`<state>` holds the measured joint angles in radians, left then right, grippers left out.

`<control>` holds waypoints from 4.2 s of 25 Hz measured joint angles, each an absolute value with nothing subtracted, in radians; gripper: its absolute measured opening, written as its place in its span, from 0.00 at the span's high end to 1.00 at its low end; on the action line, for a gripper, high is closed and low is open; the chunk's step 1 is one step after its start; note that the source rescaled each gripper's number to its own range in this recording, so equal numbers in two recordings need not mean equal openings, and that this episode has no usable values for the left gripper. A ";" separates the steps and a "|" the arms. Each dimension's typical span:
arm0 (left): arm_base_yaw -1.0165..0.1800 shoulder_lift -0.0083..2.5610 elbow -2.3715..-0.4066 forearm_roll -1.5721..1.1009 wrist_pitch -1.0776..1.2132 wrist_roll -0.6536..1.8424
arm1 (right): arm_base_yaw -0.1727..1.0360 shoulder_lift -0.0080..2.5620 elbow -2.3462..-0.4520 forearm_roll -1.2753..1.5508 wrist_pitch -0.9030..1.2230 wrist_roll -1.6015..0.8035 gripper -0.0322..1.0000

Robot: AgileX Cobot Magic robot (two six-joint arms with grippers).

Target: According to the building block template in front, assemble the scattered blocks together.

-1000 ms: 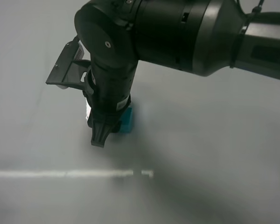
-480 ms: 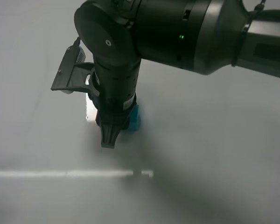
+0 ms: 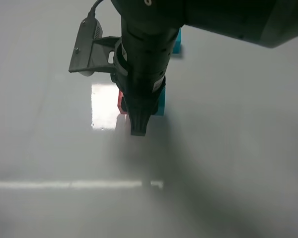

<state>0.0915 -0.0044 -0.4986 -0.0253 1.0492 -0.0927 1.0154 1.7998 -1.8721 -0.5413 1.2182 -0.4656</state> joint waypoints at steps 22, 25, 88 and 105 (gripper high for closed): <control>0.091 -0.004 -0.499 -0.025 1.050 -0.094 | 0.926 1.797 -1.810 -0.491 1.188 -0.525 0.96; 0.091 -0.004 -0.499 -0.025 1.050 -0.094 | 0.926 1.797 -1.810 -0.491 1.185 -0.522 0.96; 0.091 -0.004 -0.499 -0.025 1.049 -0.094 | 0.720 1.468 -1.810 -0.319 1.214 -0.139 0.24; 0.091 -0.004 -0.499 -0.025 1.049 -0.094 | 0.210 0.928 -1.171 -0.255 1.152 0.146 0.24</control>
